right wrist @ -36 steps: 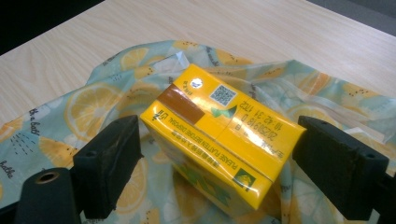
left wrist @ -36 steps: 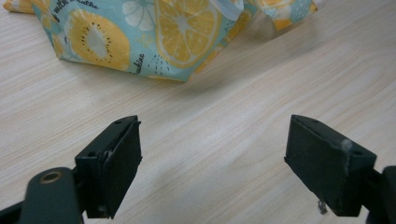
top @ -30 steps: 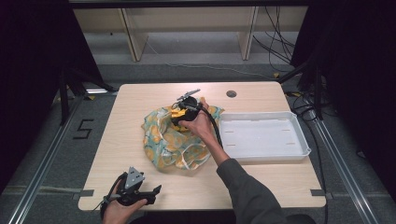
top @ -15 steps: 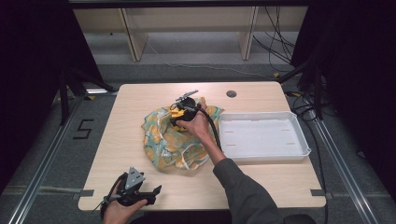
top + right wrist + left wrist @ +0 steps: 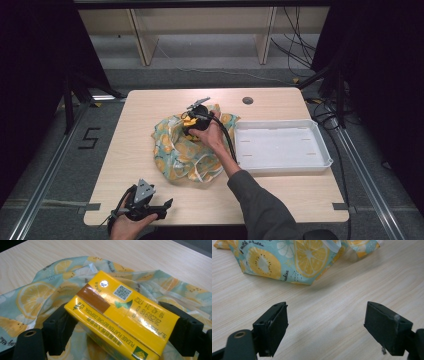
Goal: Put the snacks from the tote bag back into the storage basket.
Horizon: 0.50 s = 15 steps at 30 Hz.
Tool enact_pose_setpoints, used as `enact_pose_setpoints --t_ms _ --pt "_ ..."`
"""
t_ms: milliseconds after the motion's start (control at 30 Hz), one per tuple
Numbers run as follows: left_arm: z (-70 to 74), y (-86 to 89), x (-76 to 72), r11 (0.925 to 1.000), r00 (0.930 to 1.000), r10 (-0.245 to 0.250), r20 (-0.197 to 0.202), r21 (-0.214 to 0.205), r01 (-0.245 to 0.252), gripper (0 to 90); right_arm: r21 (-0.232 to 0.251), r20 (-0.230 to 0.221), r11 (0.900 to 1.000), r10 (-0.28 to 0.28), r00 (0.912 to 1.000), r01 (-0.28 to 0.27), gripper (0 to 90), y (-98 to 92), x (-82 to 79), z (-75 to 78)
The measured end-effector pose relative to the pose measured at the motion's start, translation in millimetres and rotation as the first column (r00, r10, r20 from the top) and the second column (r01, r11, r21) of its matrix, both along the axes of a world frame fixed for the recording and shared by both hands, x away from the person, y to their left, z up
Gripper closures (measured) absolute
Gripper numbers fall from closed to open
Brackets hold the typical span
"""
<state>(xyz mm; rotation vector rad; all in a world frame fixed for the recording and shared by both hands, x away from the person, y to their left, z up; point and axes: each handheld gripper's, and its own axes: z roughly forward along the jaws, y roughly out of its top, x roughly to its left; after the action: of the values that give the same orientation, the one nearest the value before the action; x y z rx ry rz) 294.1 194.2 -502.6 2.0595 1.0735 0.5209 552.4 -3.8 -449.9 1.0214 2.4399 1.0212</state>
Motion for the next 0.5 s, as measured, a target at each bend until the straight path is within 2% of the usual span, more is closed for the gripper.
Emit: enact_pose_setpoints --t_ms 33,67,333,367,400,433,467,500 --pt "1.8 2.8 0.2 0.9989 0.9997 -0.023 -0.011 0.04 0.024 18.5 0.0 0.003 1.0 -0.001 1.0 0.001 19.5 0.0 0.0 -0.2" --pt "-0.1 -0.1 0.1 1.0 1.0 0.001 0.002 -0.002 -0.001 18.6 0.0 0.003 1.0 -0.002 1.0 0.002 19.5 0.2 -0.1 -0.1" --pt "-0.9 -0.6 0.3 0.9997 0.9999 0.01 -0.007 -0.02 -0.01 18.9 0.0 -0.019 0.9999 -0.014 0.9997 0.014 19.8 1.1 -2.5 1.2" --pt "-0.7 -0.2 0.3 0.9998 0.9999 0.007 -0.008 -0.016 -0.007 18.9 -0.019 -0.009 0.9998 -0.008 0.9999 0.008 19.9 -0.4 -1.8 1.9" --pt "-0.9 -0.4 0.4 0.9998 0.9999 0.01 -0.006 -0.02 -0.01 19.0 -0.004 -0.015 0.9999 -0.01 0.9998 0.01 19.8 0.6 -2.7 2.4" --pt "1.2 2.6 0.6 0.9996 0.9997 -0.015 -0.017 0.023 0.016 19.0 -0.001 0.012 1.0 0.0 0.9999 0.0 19.9 0.6 -1.8 1.8" --pt "-0.3 0.1 0.4 0.9999 1.0 0.005 -0.004 -0.01 -0.005 18.9 -0.008 0.017 0.9999 0.009 0.9998 -0.009 19.9 -0.5 -1.6 3.8" --pt "-0.9 -0.5 0.5 0.9997 0.9999 0.01 -0.005 -0.02 -0.01 18.9 0.01 -0.017 0.9999 -0.008 0.9998 0.008 19.9 -0.5 -3.8 6.9"
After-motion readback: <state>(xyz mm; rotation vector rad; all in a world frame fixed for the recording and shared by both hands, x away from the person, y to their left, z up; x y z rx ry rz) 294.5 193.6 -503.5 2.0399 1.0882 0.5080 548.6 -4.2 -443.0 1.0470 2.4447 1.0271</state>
